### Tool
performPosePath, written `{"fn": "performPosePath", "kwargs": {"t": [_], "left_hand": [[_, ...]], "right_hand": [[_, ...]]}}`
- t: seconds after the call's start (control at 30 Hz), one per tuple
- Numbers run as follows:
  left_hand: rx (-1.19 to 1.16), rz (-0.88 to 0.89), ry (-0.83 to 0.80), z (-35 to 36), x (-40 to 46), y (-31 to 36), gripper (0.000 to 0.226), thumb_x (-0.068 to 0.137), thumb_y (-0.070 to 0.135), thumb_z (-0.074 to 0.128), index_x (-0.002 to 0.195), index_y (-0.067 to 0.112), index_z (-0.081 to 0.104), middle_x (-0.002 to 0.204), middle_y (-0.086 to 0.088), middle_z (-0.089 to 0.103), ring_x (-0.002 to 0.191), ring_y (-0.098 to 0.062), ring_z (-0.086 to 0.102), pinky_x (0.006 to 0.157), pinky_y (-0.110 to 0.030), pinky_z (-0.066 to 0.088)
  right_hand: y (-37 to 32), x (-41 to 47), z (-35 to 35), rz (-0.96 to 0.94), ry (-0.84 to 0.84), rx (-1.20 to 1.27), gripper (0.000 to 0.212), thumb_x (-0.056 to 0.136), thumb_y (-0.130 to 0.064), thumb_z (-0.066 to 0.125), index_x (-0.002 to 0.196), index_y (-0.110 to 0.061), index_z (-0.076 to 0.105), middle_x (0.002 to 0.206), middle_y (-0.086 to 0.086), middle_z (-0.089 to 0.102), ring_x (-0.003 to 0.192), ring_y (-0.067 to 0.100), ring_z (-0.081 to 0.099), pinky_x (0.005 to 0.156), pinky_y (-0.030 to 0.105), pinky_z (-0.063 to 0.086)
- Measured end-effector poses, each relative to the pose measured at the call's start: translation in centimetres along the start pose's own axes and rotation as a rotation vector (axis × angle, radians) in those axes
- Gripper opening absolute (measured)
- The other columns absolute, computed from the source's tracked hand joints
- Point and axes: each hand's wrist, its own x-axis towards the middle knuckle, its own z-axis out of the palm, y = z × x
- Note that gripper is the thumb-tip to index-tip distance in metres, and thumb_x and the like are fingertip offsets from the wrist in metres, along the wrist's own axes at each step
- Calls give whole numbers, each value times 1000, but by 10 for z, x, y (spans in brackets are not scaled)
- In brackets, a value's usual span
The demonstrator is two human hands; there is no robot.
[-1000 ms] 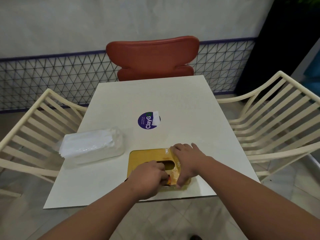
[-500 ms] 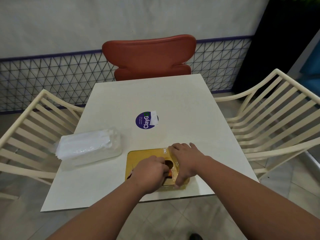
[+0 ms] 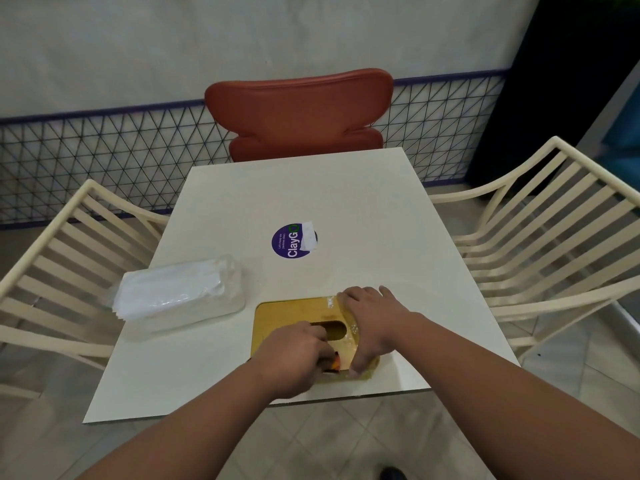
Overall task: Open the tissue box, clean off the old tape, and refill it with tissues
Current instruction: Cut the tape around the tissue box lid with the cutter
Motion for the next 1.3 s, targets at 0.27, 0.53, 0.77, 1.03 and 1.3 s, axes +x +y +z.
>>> {"fn": "performPosePath", "kwargs": {"t": [0.27, 0.53, 0.77, 1.03, 1.3], "left_hand": [[-1, -1, 43, 7, 0, 6, 27, 95, 39, 46, 110, 33, 68, 102, 10, 58, 94, -14, 49, 73, -32, 45], [-26, -67, 28, 2, -1, -5, 28, 96, 41, 47, 115, 33, 66, 106, 10, 57, 101, -13, 48, 77, -32, 44], [-9, -173, 109, -29, 18, -41, 27, 96, 41, 46, 112, 34, 66, 103, 11, 58, 99, -12, 51, 79, -31, 47], [60, -245, 68, -21, 53, -57, 31, 98, 41, 42, 117, 33, 65, 105, 8, 59, 97, -14, 52, 75, -28, 45], [35, -231, 19, -21, 41, -73, 29, 97, 43, 45, 116, 36, 65, 104, 13, 58, 96, -10, 50, 78, -25, 46]], "right_hand": [[-1, 0, 0, 5, 1, -16, 134, 50, -68, 81, 153, -20, 10, 157, 1, 17, 142, 25, 21, 119, 51, 10], [0, 0, -1, 5, -14, -14, 139, 50, -71, 80, 155, -19, 4, 161, 0, 10, 147, 24, 13, 120, 52, 3], [8, -5, 0, 39, -31, 23, 141, 53, -73, 78, 155, -18, -3, 162, -1, 3, 149, 24, 5, 120, 53, -1], [7, -4, 1, 52, -36, 45, 137, 53, -71, 79, 154, -21, 2, 159, 0, 11, 146, 26, 15, 120, 54, 3], [6, -6, -1, 56, -43, 26, 136, 55, -70, 79, 154, -20, 2, 160, 1, 10, 146, 27, 14, 119, 54, 2]]}}
